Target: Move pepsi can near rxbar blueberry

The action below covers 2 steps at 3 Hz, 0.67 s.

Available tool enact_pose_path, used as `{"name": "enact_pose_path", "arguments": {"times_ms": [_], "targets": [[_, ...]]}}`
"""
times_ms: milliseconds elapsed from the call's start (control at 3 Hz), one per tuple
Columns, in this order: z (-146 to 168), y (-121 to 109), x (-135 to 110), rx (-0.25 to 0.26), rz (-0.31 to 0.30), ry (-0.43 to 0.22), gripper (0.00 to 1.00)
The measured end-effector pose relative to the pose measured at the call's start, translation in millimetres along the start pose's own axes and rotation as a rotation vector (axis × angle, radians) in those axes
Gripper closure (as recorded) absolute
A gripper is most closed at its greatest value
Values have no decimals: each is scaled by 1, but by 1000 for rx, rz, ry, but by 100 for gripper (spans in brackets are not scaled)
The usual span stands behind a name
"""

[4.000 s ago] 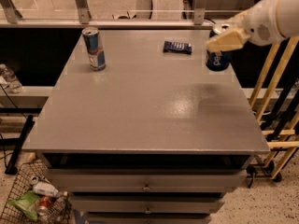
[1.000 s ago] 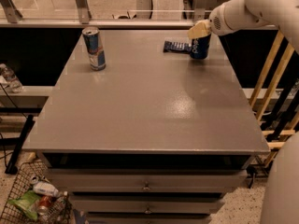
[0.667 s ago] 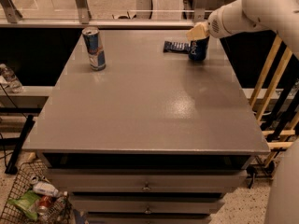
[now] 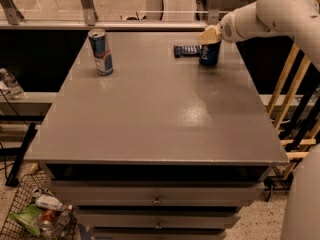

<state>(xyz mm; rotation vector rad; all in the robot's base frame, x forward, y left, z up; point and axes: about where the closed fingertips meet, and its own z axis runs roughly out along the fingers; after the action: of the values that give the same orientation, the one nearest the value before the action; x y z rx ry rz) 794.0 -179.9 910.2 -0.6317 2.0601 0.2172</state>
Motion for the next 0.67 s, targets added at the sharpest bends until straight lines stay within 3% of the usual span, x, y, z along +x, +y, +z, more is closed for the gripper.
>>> {"name": "enact_pose_path", "arguments": {"times_ms": [667], "targets": [[5,4,2,-8,-1,4,59]]}}
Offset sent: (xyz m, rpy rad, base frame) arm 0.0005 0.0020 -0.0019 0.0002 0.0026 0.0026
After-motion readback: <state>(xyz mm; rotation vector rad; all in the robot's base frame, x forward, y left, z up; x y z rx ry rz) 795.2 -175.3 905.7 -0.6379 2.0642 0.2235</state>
